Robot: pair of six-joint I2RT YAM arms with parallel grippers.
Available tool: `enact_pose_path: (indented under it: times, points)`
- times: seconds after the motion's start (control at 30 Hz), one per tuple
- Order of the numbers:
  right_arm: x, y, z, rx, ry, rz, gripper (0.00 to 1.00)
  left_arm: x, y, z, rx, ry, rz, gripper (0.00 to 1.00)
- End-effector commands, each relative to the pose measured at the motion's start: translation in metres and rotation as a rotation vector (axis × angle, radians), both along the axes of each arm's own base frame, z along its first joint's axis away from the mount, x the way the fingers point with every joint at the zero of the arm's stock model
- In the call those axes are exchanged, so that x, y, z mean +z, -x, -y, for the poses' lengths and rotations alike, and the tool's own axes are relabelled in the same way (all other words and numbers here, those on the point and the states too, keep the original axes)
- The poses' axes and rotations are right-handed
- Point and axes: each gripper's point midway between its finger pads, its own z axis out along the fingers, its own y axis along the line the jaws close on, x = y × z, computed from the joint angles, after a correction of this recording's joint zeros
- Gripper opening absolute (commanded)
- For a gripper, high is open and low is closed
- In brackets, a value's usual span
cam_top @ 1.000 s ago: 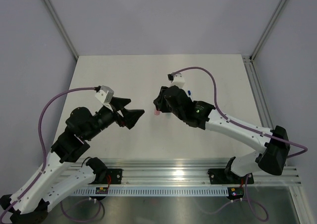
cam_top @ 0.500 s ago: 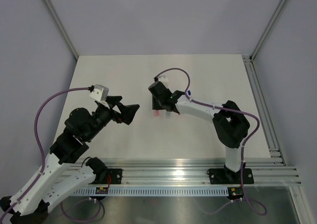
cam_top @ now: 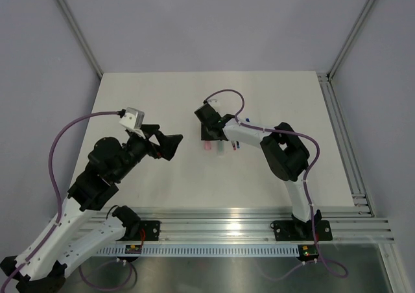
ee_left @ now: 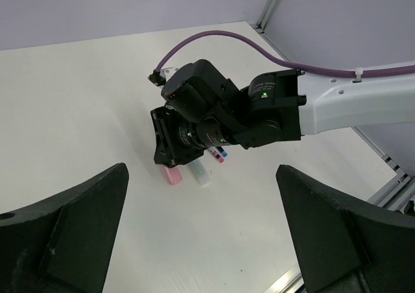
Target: Insert the pens into the pen caps
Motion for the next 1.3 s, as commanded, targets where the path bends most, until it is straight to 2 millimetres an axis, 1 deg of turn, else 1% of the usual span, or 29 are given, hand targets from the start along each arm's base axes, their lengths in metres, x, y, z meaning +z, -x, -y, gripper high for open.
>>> enact_pose_path:
  times: [0.0,0.03,0.1,0.2,0.27,0.33,0.37,0.43,0.47,0.5,0.53,0.57,0.6,0.63,0.67,0.7,0.73,0.8,0.83,0.87,0.9,0.93,1.0,1.03,1.07,1.1,1.17,1.2,1.27]
  points:
    - [0.012,-0.010,-0.003,-0.027,-0.013,0.030,0.34,0.027,0.002,0.004,-0.029,0.044,0.045,0.99]
    - [0.012,-0.010,-0.003,-0.026,-0.011,0.029,0.39,0.026,0.001,0.004,-0.027,0.045,0.039,0.99]
    - [0.012,-0.007,-0.001,-0.027,0.008,0.015,0.44,0.022,-0.001,0.005,-0.024,0.041,0.021,0.99]
    - [0.024,-0.010,-0.002,-0.033,-0.001,0.025,0.55,0.022,0.001,0.009,-0.051,0.038,0.017,0.99]
    - [0.041,-0.012,-0.001,-0.036,-0.014,0.050,0.62,0.022,0.001,0.008,-0.048,0.039,0.018,0.99]
    - [0.054,-0.011,-0.001,-0.036,-0.029,0.068,0.64,0.023,0.001,0.007,-0.045,0.041,0.021,0.99]
    - [0.076,-0.010,-0.002,-0.033,-0.068,0.100,0.67,0.023,0.001,0.007,-0.047,0.042,0.022,0.99]
    - [0.101,-0.005,-0.006,0.003,-0.126,0.142,0.71,0.024,0.001,0.007,-0.044,0.045,0.026,0.99]
    - [0.135,-0.001,-0.004,0.018,-0.169,0.197,0.74,0.024,0.001,0.006,-0.044,0.048,0.025,0.99]
    - [0.152,0.001,0.001,0.026,-0.162,0.240,0.85,0.025,0.002,0.007,-0.048,0.052,0.026,0.99]
    - [0.162,0.010,0.004,0.036,-0.151,0.266,0.91,0.025,0.002,0.007,-0.051,0.053,0.027,0.99]
    - [0.200,0.019,0.013,0.032,-0.184,0.335,0.99,0.025,0.003,0.008,-0.059,0.053,0.029,0.99]
    - [0.216,0.024,0.022,0.026,-0.174,0.388,1.00,0.025,0.003,0.008,-0.059,0.053,0.031,0.99]
    - [0.217,0.035,0.031,0.029,-0.165,0.402,1.00,0.024,0.003,0.008,-0.062,0.051,0.028,0.99]
    - [0.256,0.056,0.041,0.045,-0.215,0.473,0.99,0.024,0.004,0.009,-0.070,0.050,0.031,0.99]
    - [0.270,0.065,0.048,0.046,-0.237,0.509,1.00,0.026,0.005,0.008,-0.075,0.047,0.039,0.99]
    - [0.294,0.087,0.068,0.051,-0.282,0.558,1.00,0.029,0.008,0.009,-0.086,0.050,0.050,0.99]
    - [0.314,0.111,0.088,0.066,-0.334,0.599,0.99,0.038,0.013,0.004,-0.086,0.067,0.096,0.99]
    - [0.314,0.122,0.100,0.067,-0.347,0.608,0.99,0.037,0.014,0.003,-0.085,0.069,0.107,0.99]
    - [0.343,0.142,0.126,0.050,-0.418,0.676,0.99,0.041,0.015,-0.001,-0.073,0.074,0.124,0.99]
    - [0.350,0.149,0.142,0.022,-0.429,0.706,0.99,0.046,0.017,-0.006,-0.062,0.085,0.149,0.99]
    - [0.362,0.163,0.169,-0.011,-0.466,0.758,1.00,0.048,0.017,-0.009,-0.049,0.089,0.156,0.99]
    - [0.362,0.170,0.203,-0.097,-0.431,0.807,0.99,0.050,0.016,-0.016,-0.015,0.094,0.166,0.99]
    - [0.362,0.178,0.221,-0.126,-0.436,0.830,1.00,0.050,0.016,-0.019,-0.003,0.095,0.171,0.99]
    - [0.360,0.181,0.230,-0.145,-0.426,0.839,0.99,0.050,0.014,-0.020,0.009,0.093,0.170,0.99]
    - [0.349,0.183,0.239,-0.168,-0.392,0.826,1.00,0.049,0.014,-0.021,0.011,0.089,0.173,0.99]
    - [0.346,0.190,0.251,-0.190,-0.411,0.836,0.99,0.047,0.012,-0.017,-0.009,0.075,0.173,0.99]
    - [0.339,0.188,0.250,-0.191,-0.403,0.832,0.99,0.045,0.011,-0.016,-0.006,0.076,0.162,0.99]
    - [0.335,0.188,0.250,-0.193,-0.403,0.831,0.99,0.042,0.006,-0.015,0.003,0.078,0.146,0.99]
